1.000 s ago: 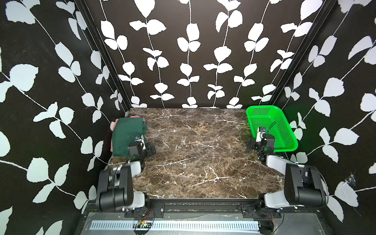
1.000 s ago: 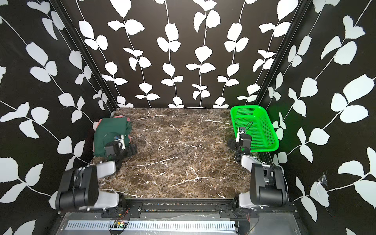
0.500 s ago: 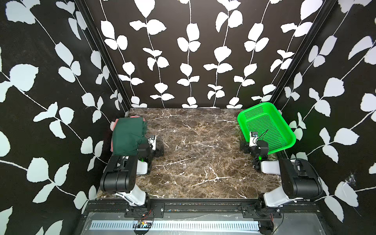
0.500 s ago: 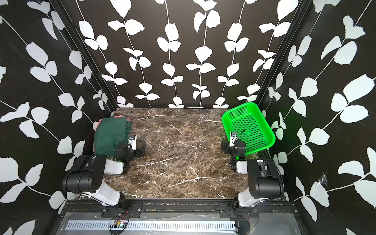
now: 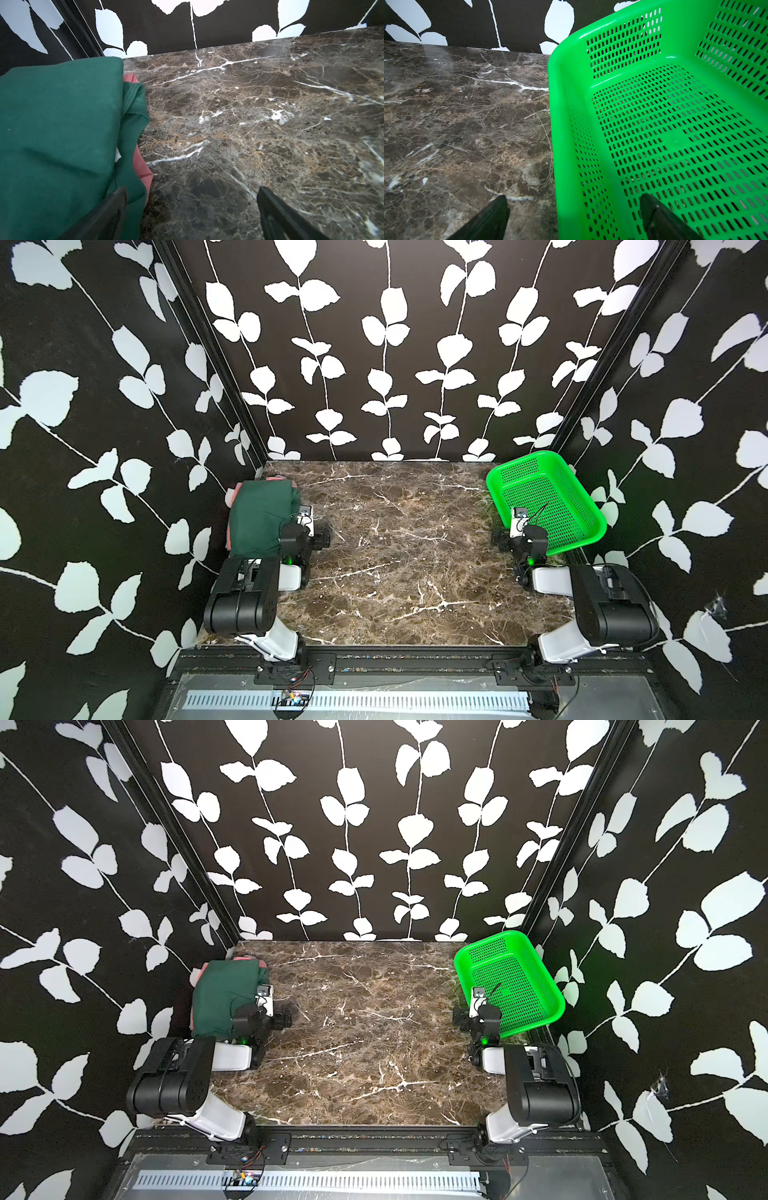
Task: Fold and stack t-shirts
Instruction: Reset both arms
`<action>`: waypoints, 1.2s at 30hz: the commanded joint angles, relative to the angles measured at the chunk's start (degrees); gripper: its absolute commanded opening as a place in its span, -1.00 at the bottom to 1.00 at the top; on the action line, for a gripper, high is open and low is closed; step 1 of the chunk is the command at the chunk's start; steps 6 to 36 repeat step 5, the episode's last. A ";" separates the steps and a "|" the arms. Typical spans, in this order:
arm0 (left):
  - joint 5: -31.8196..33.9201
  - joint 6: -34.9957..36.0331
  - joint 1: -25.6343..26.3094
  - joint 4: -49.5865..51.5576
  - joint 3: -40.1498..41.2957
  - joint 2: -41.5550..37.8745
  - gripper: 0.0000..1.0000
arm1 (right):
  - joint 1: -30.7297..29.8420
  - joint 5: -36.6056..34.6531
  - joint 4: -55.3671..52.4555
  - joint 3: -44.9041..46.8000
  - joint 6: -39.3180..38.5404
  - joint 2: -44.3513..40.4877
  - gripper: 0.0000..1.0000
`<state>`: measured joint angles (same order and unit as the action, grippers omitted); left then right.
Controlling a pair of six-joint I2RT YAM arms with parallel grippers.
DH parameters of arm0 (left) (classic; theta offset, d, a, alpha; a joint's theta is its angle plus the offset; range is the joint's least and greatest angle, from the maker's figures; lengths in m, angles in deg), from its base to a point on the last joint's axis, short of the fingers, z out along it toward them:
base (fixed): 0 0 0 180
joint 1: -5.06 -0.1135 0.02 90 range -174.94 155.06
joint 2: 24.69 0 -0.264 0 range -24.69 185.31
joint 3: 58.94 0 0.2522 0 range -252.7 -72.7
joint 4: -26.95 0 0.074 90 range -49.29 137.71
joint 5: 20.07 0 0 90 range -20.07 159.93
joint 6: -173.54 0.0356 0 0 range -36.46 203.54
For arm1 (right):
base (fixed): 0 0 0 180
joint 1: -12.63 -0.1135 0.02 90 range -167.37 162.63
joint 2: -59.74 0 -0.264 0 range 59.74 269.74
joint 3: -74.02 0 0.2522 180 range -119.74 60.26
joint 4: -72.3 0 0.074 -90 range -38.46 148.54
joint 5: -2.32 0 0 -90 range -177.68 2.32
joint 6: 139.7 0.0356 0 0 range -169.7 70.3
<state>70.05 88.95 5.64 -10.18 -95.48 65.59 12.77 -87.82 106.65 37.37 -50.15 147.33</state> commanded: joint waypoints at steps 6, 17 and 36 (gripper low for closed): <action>0.49 -0.46 0.19 -0.26 -0.07 -1.36 0.98 | -0.31 -0.57 -0.69 -0.64 -0.08 -0.09 0.98; 0.49 -0.46 0.19 -0.26 -0.07 -1.36 0.98 | -0.31 -0.57 -0.69 -0.64 -0.08 -0.09 0.98; 0.49 -0.46 0.19 -0.26 -0.07 -1.36 0.98 | -0.31 -0.57 -0.69 -0.64 -0.08 -0.09 0.98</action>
